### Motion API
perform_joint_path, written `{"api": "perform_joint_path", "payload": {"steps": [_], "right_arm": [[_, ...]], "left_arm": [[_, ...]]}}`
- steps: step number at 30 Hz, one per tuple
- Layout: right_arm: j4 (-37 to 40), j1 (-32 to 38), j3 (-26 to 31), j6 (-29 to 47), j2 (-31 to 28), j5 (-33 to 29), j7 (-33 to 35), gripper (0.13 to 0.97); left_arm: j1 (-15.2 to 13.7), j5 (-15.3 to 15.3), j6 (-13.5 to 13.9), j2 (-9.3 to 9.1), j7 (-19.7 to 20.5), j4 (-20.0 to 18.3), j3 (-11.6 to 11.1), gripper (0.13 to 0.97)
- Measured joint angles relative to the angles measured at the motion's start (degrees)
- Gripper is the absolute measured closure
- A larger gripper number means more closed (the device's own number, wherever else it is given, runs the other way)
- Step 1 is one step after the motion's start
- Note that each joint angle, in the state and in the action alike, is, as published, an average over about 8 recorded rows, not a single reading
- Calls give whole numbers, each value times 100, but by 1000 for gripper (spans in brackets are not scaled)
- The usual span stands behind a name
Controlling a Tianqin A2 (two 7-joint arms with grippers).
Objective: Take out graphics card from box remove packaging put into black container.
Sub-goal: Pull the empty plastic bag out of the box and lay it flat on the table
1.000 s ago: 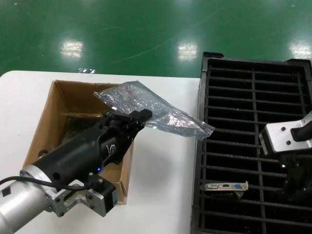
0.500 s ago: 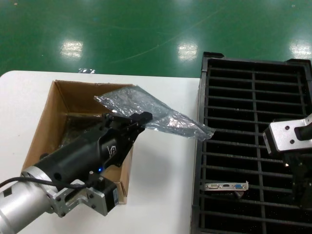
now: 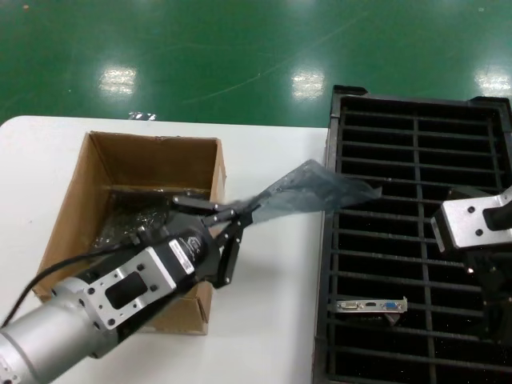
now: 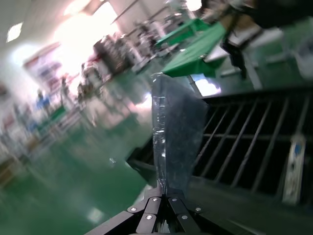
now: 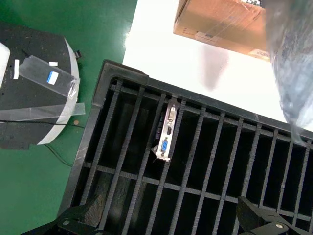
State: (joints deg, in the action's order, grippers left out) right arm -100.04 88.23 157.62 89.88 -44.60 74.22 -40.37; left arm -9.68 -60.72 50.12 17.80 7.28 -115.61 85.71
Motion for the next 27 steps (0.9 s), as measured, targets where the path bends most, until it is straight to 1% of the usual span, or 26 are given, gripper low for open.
{"api": "perform_joint_path", "payload": {"steps": [2, 4, 5, 7, 9, 11, 13, 16, 18, 20, 22, 27], "right_arm": [[0, 0, 0, 0, 0, 0, 0, 177], [0, 0, -1, -1, 0, 0, 0, 164], [0, -1, -1, -1, 0, 0, 0, 157], [0, -1, -1, -1, 0, 0, 0, 144], [0, -1, -1, -1, 0, 0, 0, 131], [0, -1, -1, 0, 0, 0, 0, 131], [0, 0, 0, 0, 0, 0, 0, 130], [0, 0, 0, 0, 0, 0, 0, 130], [0, 1, 1, 0, 0, 0, 0, 129], [0, 1, 1, 1, 0, 1, 0, 129], [0, 1, 2, 1, 0, 1, 0, 129], [0, 2, 3, 2, 0, 1, 0, 129]], "left_arm": [[-2, 265, 481, -483, 520, -43, -307, 958], [7, 590, 873, -889, 1032, -78, -531, 958], [17, 768, 1034, -1063, 1286, -93, -614, 958], [57, 1147, 1283, -1347, 1805, -111, -723, 958], [118, 1501, 1402, -1517, 2284, -109, -747, 958], [188, 1847, 1437, -1620, 2756, -82, -720, 958], [257, 2183, 1405, -1682, 3223, -23, -661, 958], [322, 2607, 1256, -1732, 3829, 123, -548, 958], [335, 2823, 1117, -1751, 4135, 242, -474, 958], [321, 2962, 965, -1762, 4313, 371, -410, 958], [287, 3030, 813, -1767, 4387, 497, -354, 957], [143, 2962, 473, -1771, 4268, 790, -221, 951]]}}
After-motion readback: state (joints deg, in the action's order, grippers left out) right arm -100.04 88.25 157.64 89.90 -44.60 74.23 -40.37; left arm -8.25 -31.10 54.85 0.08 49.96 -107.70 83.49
